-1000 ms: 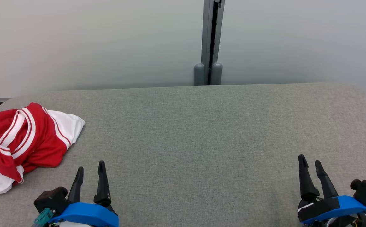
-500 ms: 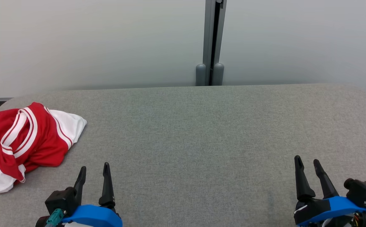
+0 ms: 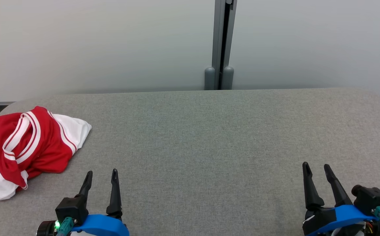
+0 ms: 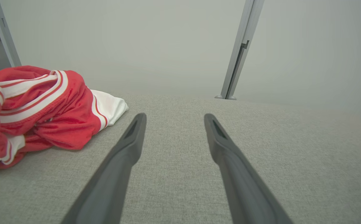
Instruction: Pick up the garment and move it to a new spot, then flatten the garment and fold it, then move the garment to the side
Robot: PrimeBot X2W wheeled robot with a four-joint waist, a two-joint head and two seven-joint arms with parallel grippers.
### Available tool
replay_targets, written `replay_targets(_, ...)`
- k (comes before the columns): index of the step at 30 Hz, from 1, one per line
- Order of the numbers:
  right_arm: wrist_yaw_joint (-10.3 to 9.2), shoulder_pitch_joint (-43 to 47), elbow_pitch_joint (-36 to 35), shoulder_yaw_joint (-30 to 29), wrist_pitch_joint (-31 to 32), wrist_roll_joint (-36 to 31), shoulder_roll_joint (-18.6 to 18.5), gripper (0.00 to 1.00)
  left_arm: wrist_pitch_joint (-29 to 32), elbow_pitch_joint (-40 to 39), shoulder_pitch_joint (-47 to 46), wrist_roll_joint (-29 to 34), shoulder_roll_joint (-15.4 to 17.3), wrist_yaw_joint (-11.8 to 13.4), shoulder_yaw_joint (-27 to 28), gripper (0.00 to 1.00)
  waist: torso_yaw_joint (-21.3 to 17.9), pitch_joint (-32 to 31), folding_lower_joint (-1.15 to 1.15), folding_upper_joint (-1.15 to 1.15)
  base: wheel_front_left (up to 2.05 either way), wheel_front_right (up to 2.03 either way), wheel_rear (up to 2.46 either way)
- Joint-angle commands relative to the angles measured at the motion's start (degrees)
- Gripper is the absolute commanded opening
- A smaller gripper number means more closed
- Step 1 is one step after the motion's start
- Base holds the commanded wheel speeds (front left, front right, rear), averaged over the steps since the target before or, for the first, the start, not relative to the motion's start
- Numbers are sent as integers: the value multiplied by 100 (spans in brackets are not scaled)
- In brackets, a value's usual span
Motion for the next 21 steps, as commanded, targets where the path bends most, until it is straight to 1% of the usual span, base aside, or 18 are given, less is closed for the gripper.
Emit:
replay_targets(1,13,-82,-3,9,-53,-128,-52,100,-32,-32,-17,116,33,47,-13,100,2,-1,0,0,0,0,0)
replay_targets(7,13,-86,-1,28,-116,-325,-54,100,-45,-52,29,145,-15,56,5,100,4,-7,0,0,0,0,0)
replay_targets(16,15,-65,-21,76,-218,-492,-56,100,-60,-90,109,18,-108,56,97,100,11,-50,0,0,0,0,0)
replay_targets(21,14,-44,-17,104,-269,-640,-57,100,-74,-120,142,166,-76,96,51,100,13,-71,0,0,0,0,0)
